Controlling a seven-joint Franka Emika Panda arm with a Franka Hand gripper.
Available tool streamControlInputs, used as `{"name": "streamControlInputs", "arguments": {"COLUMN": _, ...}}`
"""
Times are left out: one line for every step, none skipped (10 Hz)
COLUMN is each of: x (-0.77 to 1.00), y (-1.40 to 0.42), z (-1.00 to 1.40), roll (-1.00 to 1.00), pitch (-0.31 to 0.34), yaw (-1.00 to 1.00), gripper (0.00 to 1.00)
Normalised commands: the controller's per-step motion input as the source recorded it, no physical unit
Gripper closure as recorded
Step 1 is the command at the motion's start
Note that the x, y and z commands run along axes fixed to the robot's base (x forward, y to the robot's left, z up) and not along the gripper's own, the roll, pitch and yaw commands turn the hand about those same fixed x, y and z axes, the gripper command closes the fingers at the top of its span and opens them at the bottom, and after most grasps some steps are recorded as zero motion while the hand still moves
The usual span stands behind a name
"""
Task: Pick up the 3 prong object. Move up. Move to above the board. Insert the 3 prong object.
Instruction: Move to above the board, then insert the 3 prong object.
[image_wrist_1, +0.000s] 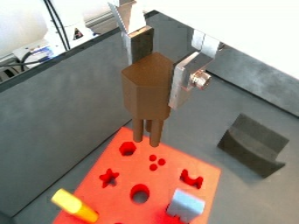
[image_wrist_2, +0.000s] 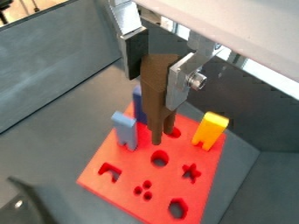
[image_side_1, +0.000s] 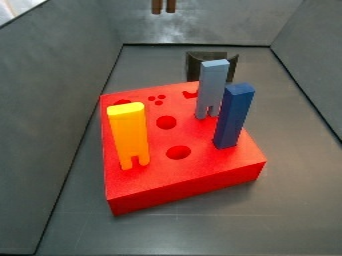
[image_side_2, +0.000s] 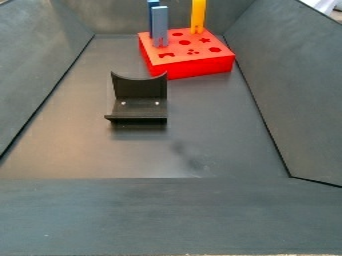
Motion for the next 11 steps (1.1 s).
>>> {"name": "streamControlInputs", "arguments": {"x": 0.10, "y": -0.28, "z": 0.06, "roll": 0.02, "pitch": 0.117, "yaw": 0.01, "gripper": 1.00}}
{"name": "streamControlInputs", "arguments": {"x": 0.00, "y": -0.03, "z": 0.00, "roll": 0.00, "pitch": 0.000, "yaw": 0.00, "gripper": 1.00}}
{"name": "streamControlInputs", "arguments": {"x": 0.00, "y": 0.00, "z": -0.14, "roll": 0.00, "pitch": 0.000, "yaw": -0.02, "gripper": 1.00}}
{"name": "streamControlInputs", "arguments": {"x": -0.11, "y": 0.33, "z": -0.63, "roll": 0.08, "pitch": -0.034, "yaw": 0.00, "gripper": 1.00}}
{"name": "streamControlInputs", "arguments": {"x": -0.34, "y": 0.43, "z": -0.84, "roll": 0.08, "pitch": -0.170, "yaw": 0.04, "gripper": 1.00}}
{"name": "streamControlInputs", "arguments": {"x": -0.31, "y": 0.49, "z": -0.87, "roll": 0.05, "pitch": -0.203, "yaw": 0.12, "gripper": 1.00}}
{"name": "streamControlInputs", "arguments": {"x": -0.35, "y": 0.53, "z": -0.84, "roll": 0.02, "pitch": -0.229, "yaw": 0.21, "gripper": 1.00}}
{"name": "streamControlInputs", "arguments": {"x": -0.18, "y": 0.36, "z": -0.92, "roll": 0.05, "pitch": -0.179, "yaw": 0.15, "gripper": 1.00}}
{"name": "streamControlInputs", "arguments": {"x": 0.08, "y": 0.23, "z": -0.79, "roll": 0.01, "pitch": 0.023, "yaw": -0.34, "gripper": 1.00}}
{"name": "streamControlInputs", "arguments": {"x": 0.18, "y": 0.15, "z": -0.73, "roll": 0.00, "pitch": 0.076, "yaw": -0.83, "gripper": 1.00}}
{"name": "streamControlInputs", "arguments": {"x": 0.00, "y": 0.00, "z": -0.74, "roll": -0.02, "pitch": 0.094, "yaw": -1.00, "gripper": 1.00}}
